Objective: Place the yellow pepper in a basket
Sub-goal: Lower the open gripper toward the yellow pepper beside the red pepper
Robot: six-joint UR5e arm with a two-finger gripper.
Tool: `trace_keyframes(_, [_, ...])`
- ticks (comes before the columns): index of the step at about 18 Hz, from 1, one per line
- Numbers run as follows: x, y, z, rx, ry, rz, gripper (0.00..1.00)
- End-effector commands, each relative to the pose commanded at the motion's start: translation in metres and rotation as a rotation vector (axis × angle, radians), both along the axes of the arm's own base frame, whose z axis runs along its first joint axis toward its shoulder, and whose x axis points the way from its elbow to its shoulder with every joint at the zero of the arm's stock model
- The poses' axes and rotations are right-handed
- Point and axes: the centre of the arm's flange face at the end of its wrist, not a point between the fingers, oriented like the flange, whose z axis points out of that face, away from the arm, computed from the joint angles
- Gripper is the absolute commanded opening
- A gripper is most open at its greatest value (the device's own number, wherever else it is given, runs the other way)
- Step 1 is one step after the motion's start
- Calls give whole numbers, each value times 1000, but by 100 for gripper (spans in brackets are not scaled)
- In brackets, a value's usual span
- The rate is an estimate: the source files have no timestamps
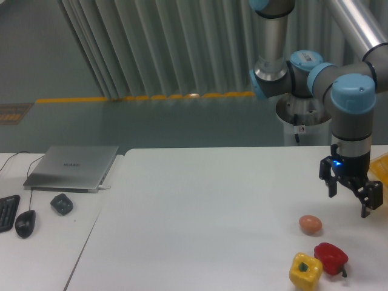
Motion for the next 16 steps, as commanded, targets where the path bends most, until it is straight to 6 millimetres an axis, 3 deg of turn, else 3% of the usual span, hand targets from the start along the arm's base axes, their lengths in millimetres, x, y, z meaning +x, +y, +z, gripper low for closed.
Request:
trace_keyframes(9, [12,14,4,52,-3,65,100])
trace_keyframes(12, [12,26,2,115,-22,221,100])
trace_keyframes(16, [11,37,0,185,-27,292,100])
